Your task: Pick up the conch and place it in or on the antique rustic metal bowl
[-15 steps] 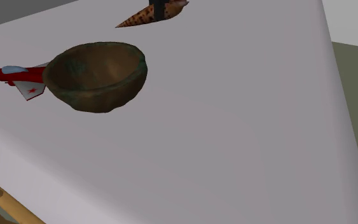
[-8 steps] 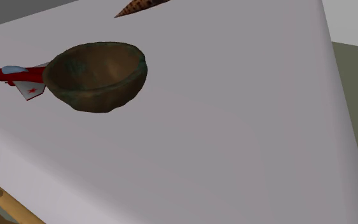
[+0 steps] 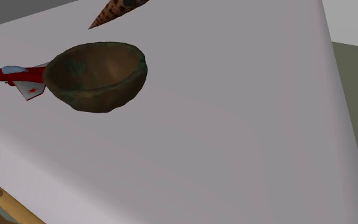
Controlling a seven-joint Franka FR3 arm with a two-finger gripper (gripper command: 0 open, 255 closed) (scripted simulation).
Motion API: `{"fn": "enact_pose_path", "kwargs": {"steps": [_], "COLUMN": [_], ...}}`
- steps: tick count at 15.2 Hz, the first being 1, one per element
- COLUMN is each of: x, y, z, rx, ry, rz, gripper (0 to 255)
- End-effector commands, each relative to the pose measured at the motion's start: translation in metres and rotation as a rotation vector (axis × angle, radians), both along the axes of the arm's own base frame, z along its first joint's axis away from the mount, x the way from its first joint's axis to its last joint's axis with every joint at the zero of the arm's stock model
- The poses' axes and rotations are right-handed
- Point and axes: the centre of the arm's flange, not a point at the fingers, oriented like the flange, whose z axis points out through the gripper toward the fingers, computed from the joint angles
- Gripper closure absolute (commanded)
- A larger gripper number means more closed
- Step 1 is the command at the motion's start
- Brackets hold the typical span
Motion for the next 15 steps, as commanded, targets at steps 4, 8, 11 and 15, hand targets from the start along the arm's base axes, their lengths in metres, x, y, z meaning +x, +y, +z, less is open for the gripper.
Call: {"fn": "enact_pose_path", "kwargs": {"steps": [4,8,11,15], "x": [-0.064,-0.088,-0.088,-0.088], "y": [-0.009,-0.013,-0.013,-0.013], "z": [-0.001,-0.011,-0.027,-0.048], "rx": [0.001,0.001,0.001,0.001], "ry": [0.000,0.000,0.000,0.000], "rz": [-0.001,-0.001,-0.001,-0.001], "gripper": [255,255,255,255]}}
